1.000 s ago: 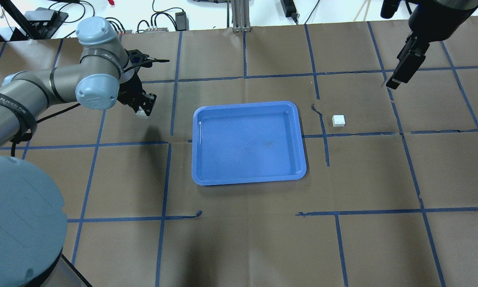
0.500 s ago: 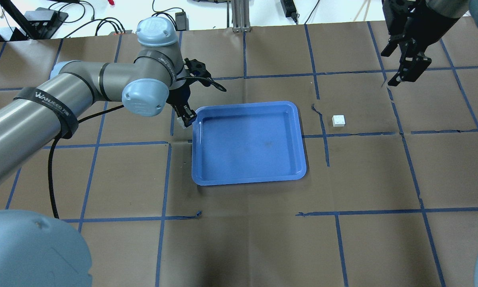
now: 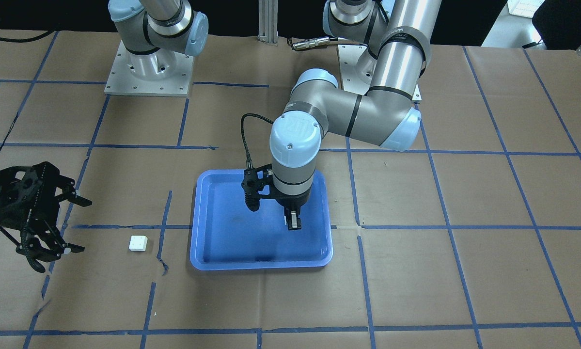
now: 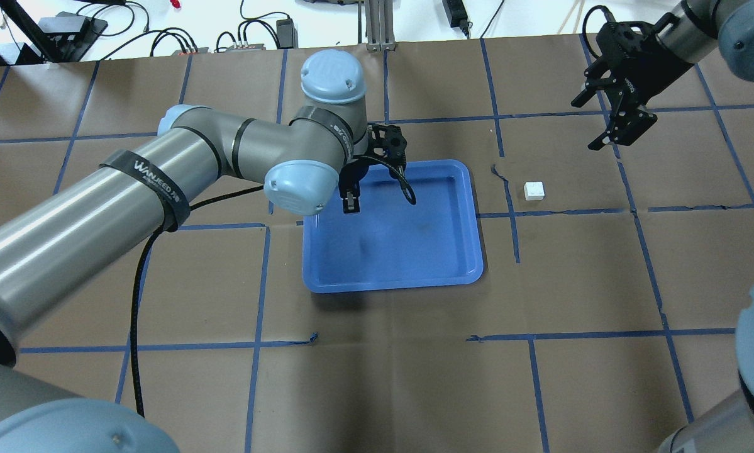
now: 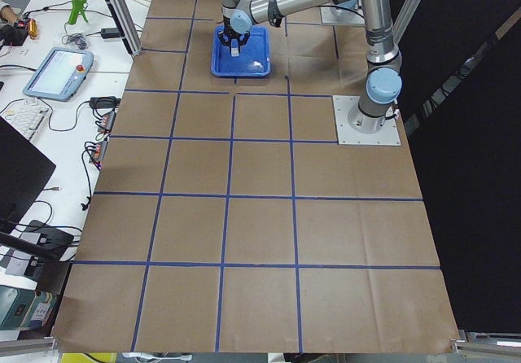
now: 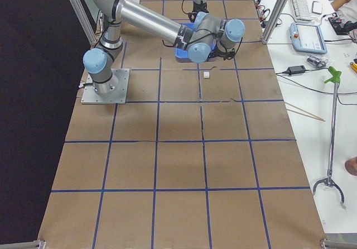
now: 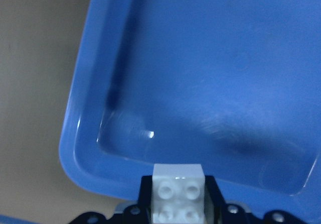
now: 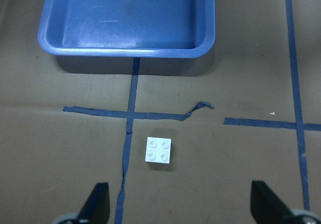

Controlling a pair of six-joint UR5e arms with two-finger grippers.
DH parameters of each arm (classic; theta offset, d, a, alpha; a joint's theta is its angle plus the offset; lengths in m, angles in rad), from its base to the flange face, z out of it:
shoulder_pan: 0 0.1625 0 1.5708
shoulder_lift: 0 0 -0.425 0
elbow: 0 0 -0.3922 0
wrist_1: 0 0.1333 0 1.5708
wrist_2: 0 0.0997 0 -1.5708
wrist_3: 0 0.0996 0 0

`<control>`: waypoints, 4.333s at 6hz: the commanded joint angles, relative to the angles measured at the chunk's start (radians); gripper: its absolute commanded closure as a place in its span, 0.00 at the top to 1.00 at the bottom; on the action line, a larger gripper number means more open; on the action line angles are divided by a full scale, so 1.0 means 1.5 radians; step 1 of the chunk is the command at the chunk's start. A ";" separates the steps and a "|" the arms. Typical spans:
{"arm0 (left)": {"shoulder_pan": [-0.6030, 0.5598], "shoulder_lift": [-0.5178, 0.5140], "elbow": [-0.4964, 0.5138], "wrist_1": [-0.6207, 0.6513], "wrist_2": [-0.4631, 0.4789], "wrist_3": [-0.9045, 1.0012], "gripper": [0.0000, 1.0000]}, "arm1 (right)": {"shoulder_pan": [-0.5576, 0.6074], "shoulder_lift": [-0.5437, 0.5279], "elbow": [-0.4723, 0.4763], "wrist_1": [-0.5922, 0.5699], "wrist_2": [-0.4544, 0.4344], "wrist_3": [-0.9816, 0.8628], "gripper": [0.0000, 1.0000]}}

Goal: Assemble white blocks and place on blue tray

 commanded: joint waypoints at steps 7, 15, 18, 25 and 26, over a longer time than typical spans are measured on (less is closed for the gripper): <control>-0.052 -0.027 -0.075 0.102 -0.035 0.018 0.85 | -0.004 0.076 0.177 -0.226 0.071 0.014 1.00; 0.102 0.312 0.107 -0.448 -0.028 -0.281 0.96 | -0.004 0.076 0.172 -0.277 0.070 0.011 0.25; 0.211 0.342 0.081 -0.431 0.004 -0.705 0.98 | 0.003 0.030 0.124 -0.239 0.065 0.066 0.24; 0.257 0.364 0.085 -0.425 -0.004 -0.737 0.99 | 0.220 -0.088 0.386 -0.610 0.126 0.451 0.24; 0.257 0.364 0.087 -0.425 -0.004 -0.737 0.99 | 0.245 -0.060 0.388 -0.646 0.125 0.451 0.24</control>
